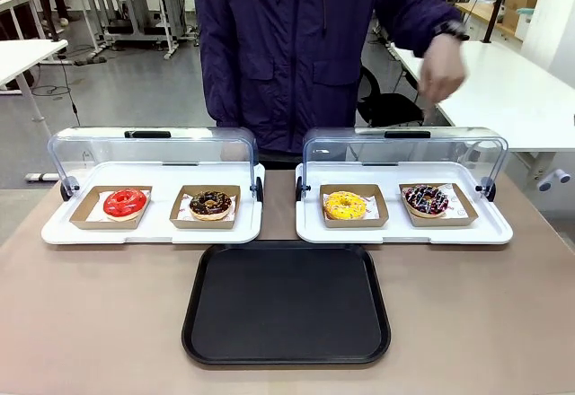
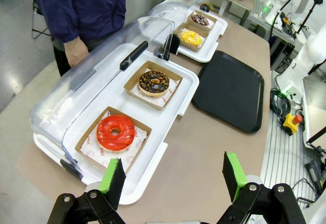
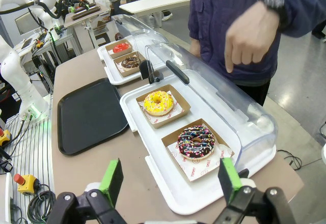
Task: Move the fourth donut from the left to the tray.
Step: Pick up the Paper togo box containing the Donut indicated by the person and place it on the Handle tray.
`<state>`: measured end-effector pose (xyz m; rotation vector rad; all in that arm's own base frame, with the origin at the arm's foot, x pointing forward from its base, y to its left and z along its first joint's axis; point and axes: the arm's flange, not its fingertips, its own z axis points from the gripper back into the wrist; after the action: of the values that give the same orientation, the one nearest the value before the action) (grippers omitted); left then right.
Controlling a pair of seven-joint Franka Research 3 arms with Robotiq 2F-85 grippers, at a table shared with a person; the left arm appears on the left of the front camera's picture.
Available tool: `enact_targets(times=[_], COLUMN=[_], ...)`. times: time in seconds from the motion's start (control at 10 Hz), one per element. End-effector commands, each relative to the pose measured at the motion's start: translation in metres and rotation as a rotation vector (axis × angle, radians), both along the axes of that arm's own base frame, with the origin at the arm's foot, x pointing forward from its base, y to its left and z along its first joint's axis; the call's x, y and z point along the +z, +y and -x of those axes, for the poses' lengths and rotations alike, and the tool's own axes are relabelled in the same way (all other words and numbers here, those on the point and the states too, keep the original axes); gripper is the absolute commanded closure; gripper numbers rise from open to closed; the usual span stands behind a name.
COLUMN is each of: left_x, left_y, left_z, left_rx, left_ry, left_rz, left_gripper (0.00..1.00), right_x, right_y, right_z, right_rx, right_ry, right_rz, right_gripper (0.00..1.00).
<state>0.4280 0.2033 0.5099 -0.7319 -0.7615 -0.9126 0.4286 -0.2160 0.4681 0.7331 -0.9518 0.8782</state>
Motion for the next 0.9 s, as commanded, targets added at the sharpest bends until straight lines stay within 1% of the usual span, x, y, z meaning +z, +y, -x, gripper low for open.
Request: enact_targets(times=[0.0, 0.8], left_x=[0.0013, 0.0013], left_y=[-0.0014, -0.0014], left_z=[0.0035, 0.0035], left_rx=[-0.002, -0.002], left_ry=[-0.013, -0.013], left_rz=[0.005, 0.005], left_gripper=[0.00, 0.00], right_x=[0.0011, 0.0011], right_y=[0.0010, 0.0010], right_z=[-0.0001, -0.0001], right_rx=[0.006, 0.006], right_ry=[-0.010, -0.010], right_rz=[-0.005, -0.005], right_gripper=[0.00, 0.00])
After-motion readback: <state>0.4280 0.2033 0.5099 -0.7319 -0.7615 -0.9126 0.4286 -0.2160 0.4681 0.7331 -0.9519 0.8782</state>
